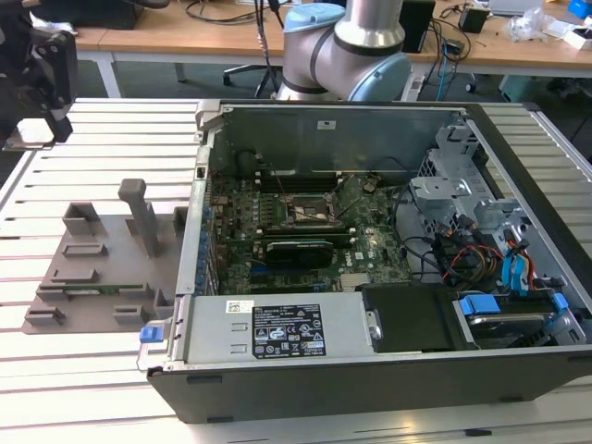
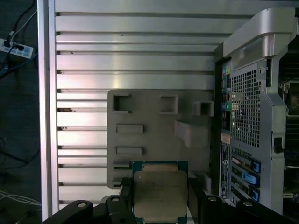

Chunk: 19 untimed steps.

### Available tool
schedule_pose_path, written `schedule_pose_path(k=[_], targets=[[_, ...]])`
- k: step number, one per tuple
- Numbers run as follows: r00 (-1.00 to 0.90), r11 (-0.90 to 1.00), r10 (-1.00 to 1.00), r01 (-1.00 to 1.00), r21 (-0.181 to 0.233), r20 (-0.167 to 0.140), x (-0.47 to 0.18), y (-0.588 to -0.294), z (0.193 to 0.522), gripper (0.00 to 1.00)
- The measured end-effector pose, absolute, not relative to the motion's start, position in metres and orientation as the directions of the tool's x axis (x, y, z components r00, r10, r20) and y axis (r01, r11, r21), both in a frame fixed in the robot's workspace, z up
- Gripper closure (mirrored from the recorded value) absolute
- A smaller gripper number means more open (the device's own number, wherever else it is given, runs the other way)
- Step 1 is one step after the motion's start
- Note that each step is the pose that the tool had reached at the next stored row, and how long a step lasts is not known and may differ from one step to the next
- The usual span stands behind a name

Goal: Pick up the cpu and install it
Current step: 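Pick up the cpu and move it towards the insertion slot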

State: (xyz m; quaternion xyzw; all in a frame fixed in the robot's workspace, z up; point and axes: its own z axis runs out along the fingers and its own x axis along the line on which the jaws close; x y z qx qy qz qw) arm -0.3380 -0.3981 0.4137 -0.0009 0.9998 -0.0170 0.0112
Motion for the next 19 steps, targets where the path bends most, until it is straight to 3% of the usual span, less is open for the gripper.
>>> schedule_pose_path(k=[19], targets=[[-1.000, 0.999, -0.002, -0.002, -0.034, -0.022, -0.317, -0.397, 0.410, 0.45]])
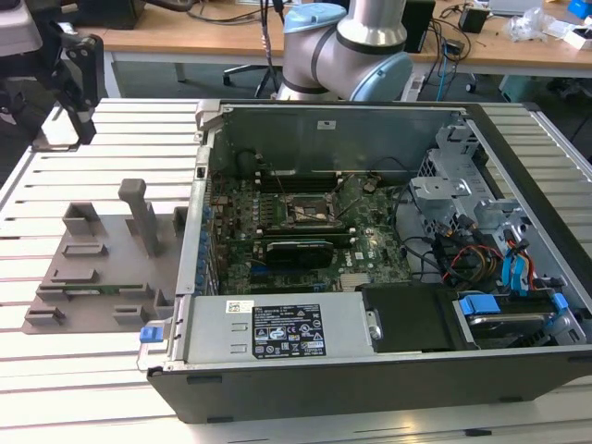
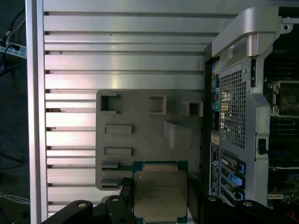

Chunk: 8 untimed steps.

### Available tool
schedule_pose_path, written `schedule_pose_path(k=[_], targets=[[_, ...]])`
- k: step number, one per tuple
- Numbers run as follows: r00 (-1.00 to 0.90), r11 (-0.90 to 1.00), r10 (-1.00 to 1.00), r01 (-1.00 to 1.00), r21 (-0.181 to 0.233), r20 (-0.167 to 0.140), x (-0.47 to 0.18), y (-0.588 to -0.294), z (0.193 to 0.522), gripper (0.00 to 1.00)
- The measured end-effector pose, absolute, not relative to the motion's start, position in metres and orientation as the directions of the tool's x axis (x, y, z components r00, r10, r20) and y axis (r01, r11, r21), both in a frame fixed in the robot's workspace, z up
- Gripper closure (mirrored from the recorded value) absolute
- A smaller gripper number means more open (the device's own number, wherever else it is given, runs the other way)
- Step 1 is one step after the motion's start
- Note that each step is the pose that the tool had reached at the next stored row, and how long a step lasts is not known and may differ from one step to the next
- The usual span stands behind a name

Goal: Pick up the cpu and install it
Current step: 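Pick up the cpu and move it towards the insertion slot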

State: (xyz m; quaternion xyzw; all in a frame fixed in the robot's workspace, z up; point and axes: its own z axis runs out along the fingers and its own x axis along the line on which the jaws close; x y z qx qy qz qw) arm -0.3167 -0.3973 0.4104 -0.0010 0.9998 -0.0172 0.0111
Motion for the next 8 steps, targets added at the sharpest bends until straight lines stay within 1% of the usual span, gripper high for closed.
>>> schedule_pose_path(k=[8], targets=[[-1.000, 0.999, -0.002, -0.002, -0.035, -0.022, -0.3098, -0.3969, 0.4092, 0.45]])
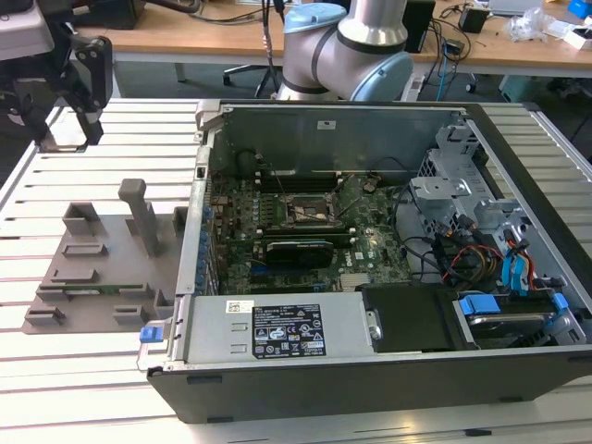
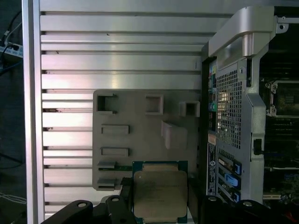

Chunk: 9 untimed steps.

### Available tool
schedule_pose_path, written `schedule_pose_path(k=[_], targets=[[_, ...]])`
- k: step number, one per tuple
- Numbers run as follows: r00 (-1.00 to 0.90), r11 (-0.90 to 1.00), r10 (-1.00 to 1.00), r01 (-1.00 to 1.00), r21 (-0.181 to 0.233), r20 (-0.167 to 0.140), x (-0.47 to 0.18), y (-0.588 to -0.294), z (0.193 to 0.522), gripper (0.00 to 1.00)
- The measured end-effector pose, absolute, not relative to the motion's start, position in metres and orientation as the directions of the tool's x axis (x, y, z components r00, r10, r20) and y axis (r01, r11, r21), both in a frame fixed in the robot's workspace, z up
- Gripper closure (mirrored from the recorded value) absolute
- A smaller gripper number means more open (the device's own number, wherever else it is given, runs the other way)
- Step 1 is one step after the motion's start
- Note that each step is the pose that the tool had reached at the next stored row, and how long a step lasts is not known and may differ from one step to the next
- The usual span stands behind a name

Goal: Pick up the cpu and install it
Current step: 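Pick up the cpu and move it towards the insertion slot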

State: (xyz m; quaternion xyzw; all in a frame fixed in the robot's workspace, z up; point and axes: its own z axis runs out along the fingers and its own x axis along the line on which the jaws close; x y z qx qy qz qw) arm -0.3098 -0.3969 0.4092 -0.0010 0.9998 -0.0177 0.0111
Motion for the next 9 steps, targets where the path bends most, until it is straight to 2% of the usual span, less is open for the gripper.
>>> schedule_pose_path(k=[9], targets=[[-1.000, 0.999, -0.002, -0.002, -0.037, -0.022, -0.3005, -0.3961, 0.4081, 0.45]])
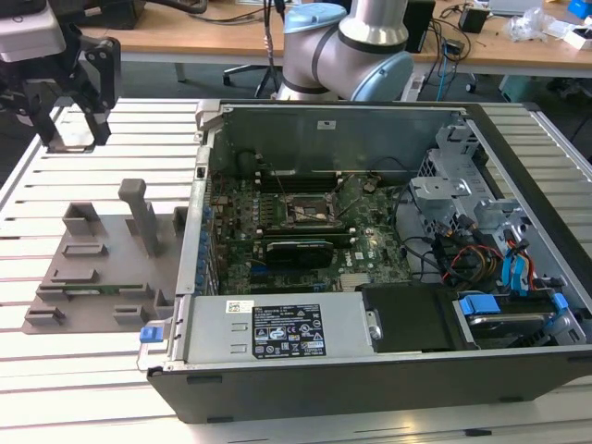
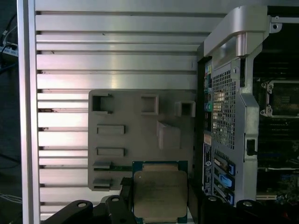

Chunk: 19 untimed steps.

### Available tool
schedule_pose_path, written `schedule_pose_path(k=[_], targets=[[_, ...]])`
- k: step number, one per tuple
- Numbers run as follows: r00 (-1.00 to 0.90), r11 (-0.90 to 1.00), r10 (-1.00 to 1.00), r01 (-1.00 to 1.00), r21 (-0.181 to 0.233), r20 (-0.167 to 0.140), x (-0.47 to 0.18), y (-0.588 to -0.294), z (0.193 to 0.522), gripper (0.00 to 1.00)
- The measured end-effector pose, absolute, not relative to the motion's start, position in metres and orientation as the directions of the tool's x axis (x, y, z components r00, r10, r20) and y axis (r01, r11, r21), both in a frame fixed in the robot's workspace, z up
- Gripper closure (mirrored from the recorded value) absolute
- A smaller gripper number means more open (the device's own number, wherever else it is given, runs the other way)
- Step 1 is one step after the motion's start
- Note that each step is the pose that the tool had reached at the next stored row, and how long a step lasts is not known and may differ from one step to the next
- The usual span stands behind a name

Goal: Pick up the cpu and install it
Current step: 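Pick up the cpu and move it towards the insertion slot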

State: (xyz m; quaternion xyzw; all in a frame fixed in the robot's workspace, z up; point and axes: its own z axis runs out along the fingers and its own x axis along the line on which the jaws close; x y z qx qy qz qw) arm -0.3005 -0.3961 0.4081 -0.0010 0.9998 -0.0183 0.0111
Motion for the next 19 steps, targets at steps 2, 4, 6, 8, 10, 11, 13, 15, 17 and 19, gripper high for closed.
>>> schedule_pose_path(k=[2, 4, 6, 8, 10, 11, 13, 15, 17, 19], targets=[[-1.000, 0.999, -0.002, -0.002, -0.038, -0.022, -0.283, -0.393, 0.404, 0.45], [-1.000, 0.999, -0.002, -0.002, -0.038, -0.022, -0.274, -0.392, 0.401, 0.45], [-1.000, 0.999, -0.002, -0.002, -0.038, -0.022, -0.272, -0.391, 0.400, 0.45], [-1.000, 0.999, -0.002, -0.002, -0.038, -0.022, -0.269, -0.391, 0.399, 0.45], [-1.000, 0.999, -0.002, -0.002, -0.038, -0.022, -0.267, -0.390, 0.398, 0.45], [-1.000, 0.999, -0.002, -0.002, -0.038, -0.022, -0.266, -0.390, 0.398, 0.45], [-1.000, 0.999, -0.002, -0.002, -0.038, -0.022, -0.264, -0.390, 0.397, 0.45], [-1.000, 0.999, -0.002, -0.002, -0.038, -0.022, -0.263, -0.390, 0.396, 0.45], [-1.000, 0.999, -0.002, -0.002, -0.038, -0.022, -0.261, -0.389, 0.396, 0.45], [-1.000, 0.999, -0.002, -0.002, -0.038, -0.022, -0.259, -0.389, 0.395, 0.45]])
